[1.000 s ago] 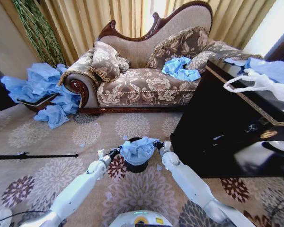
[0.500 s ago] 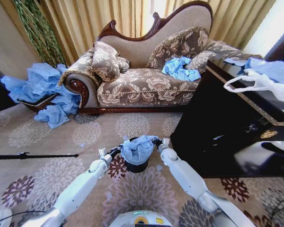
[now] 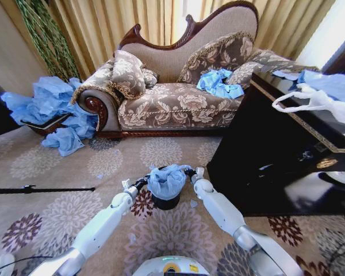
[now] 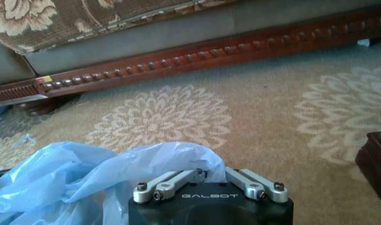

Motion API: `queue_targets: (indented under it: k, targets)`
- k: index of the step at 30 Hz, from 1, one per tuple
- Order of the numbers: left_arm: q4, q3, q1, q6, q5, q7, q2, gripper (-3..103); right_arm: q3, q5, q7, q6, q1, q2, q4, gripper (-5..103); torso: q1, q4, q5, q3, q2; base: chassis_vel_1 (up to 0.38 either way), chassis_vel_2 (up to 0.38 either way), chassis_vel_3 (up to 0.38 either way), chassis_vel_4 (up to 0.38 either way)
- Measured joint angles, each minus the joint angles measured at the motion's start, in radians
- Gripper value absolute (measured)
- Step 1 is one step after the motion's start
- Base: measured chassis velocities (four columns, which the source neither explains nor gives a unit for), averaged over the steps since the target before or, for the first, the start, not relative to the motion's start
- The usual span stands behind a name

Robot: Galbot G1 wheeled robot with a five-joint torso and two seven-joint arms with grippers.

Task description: Place a garbage bag over the trash bin.

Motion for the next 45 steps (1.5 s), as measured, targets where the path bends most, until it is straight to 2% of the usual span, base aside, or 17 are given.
queue_targets:
  k: [5,14,18,25,31,36,38,45]
  targets:
    - [0.013,0.001,-0.003,-0.001,0.001,0.0,-0.012,2,0.0,0.0,-0.016,0.008,0.0,0.009,-0.019,0,0.0,0.0001,0.0,0.0,0.0,0.0,0.0,0.0,0.0]
    - [0.04,-0.009,-0.004,0.002,-0.023,-0.022,-0.041,2,0.018,-0.003,-0.092,0.107,0.012,0.032,-0.044,0,0.0,0.0002,0.0,0.0,0.0,0.0,0.0,0.0,0.0]
    - [0.041,-0.012,0.003,0.015,-0.027,-0.033,-0.041,2,0.021,-0.009,-0.112,0.123,0.02,0.039,-0.048,0,0.0,-0.0001,0.0,0.0,0.0,0.0,0.0,0.0,0.0]
    - [-0.001,-0.027,0.037,0.037,-0.026,-0.046,-0.014,2,0.034,-0.033,-0.14,0.143,0.074,0.102,-0.171,0,0.0,0.0003,-0.0001,0.0,0.0,0.0,0.0,0.0,0.0]
    - [-0.06,-0.036,0.051,0.036,-0.015,-0.02,0.036,2,0.036,-0.044,-0.147,0.141,0.078,0.106,-0.195,0,0.0,0.0004,-0.0001,0.0,0.0,0.0,0.0,0.0,0.0]
    - [-0.092,-0.039,0.012,0.032,-0.043,0.012,0.072,2,0.032,-0.054,-0.163,0.135,0.06,0.093,-0.202,0,0.0,0.0002,0.0001,0.0,0.0,0.0,0.0,0.0,0.0]
    - [-0.08,-0.034,-0.007,0.031,-0.045,0.016,0.068,2,0.032,-0.056,-0.165,0.135,0.056,0.093,-0.204,0,0.0,0.0,0.0003,0.0,0.0,0.0,0.0,0.0,0.0]
    - [0.109,0.003,-0.119,0.032,-0.034,0.012,-0.027,2,0.033,-0.064,-0.176,0.135,0.041,0.095,-0.212,0,0.0,-0.0002,0.0,0.0,0.0,0.0,0.0,0.0,0.0]
